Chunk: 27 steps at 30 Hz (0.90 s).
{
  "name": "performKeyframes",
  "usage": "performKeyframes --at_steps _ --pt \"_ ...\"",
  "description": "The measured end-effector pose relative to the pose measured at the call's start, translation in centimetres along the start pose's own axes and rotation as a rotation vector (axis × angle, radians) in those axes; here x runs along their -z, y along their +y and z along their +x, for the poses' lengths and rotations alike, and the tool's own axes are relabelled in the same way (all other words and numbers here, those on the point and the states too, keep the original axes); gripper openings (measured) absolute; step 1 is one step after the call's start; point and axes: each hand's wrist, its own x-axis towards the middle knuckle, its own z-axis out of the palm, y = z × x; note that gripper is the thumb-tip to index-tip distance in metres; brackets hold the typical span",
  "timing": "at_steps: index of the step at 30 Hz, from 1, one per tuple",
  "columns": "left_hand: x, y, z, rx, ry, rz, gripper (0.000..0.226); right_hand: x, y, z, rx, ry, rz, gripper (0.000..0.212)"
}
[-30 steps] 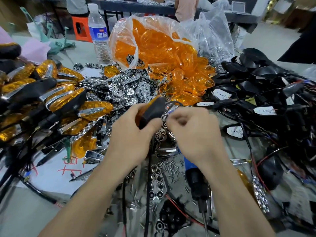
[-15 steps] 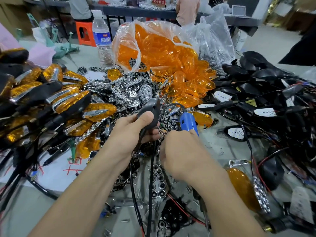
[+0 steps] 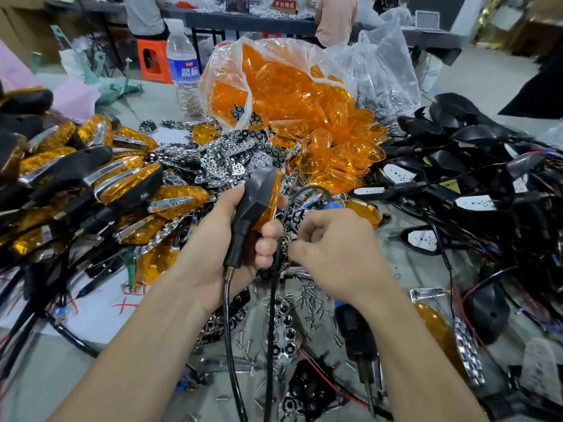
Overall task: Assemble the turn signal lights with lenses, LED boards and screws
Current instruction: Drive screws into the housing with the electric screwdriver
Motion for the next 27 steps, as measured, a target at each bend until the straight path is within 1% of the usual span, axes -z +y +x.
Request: performKeyframes --at_steps 1,2,3,4,5,6,7,8,9,10,11,12,13,15,18,22,25,27 --pt "0.0 0.2 0.2 -0.024 0.089 0.104 0.04 0.1 0.1 0.1 -0.007 0.041 0.096 0.015" --pt "0.3 0.2 0.2 -0.082 0.184 0.211 0.04 0.1 0.2 0.2 -0.02 0.08 0.195 0.013" --pt "0.4 0.1 0.3 -0.087 0.213 0.225 0.045 0.2 0.2 0.2 -0.033 0.111 0.285 0.011" --pt "0.4 -0.2 0.0 -0.068 0.154 0.153 0.053 0.3 0.2 0.2 -0.048 0.132 0.36 0.009" --pt "0.1 -0.6 -0.3 -0.045 0.059 0.057 0.062 0.3 0.2 0.2 -0.061 0.14 0.431 0.009" --pt "0.1 -0.9 -1.1 -0.05 -0.013 0.025 0.062 0.4 0.1 0.2 -0.067 0.133 0.508 0.01" --pt "0.4 -1.5 -1.6 -0.072 -0.022 0.081 0.057 0.5 0.0 0.3 -0.062 0.119 0.588 0.012" --pt "0.5 -2.0 -1.8 -0.131 0.038 0.216 0.052 0.5 -0.1 0.3 -0.049 0.105 0.658 0.013" --pt "0.3 -2.2 -1.7 -0.219 0.146 0.396 0.046 0.6 -0.1 0.4 -0.033 0.093 0.708 0.015" --pt "0.2 -2.5 -1.6 -0.315 0.243 0.577 0.039 0.6 -0.1 0.4 -0.017 0.088 0.734 0.016" --pt "0.0 -2.7 -1.3 -0.395 0.302 0.723 0.032 0.5 0.0 0.4 -0.007 0.089 0.74 0.02" --pt "-0.1 -2.9 -1.2 -0.452 0.327 0.827 0.028 0.5 0.2 0.5 -0.009 0.095 0.736 0.025" --pt "0.1 -3.2 -1.2 -0.483 0.342 0.892 0.027 0.4 0.3 0.5 -0.023 0.102 0.731 0.029" --pt "0.4 -3.5 -1.2 -0.509 0.373 0.98 0.027 0.3 0.5 0.4 -0.06 0.112 0.73 0.029" --pt "0.3 -3.6 -1.0 -0.528 0.396 1.064 0.029 0.2 0.5 0.6 -0.083 0.132 0.764 0.025" --pt "0.0 -3.7 -1.2 -0.532 0.347 1.057 0.025 -0.1 0.4 0.6 -0.045 0.166 0.751 0.007" --pt "-0.4 -3.7 -1.5 -0.551 0.318 1.077 0.031 0.1 0.4 0.5 -0.009 0.21 0.859 0.014" --pt "-0.5 -3.8 -1.6 -0.556 0.31 1.09 0.034 0.3 0.6 0.6 0.011 0.196 0.884 0.023"
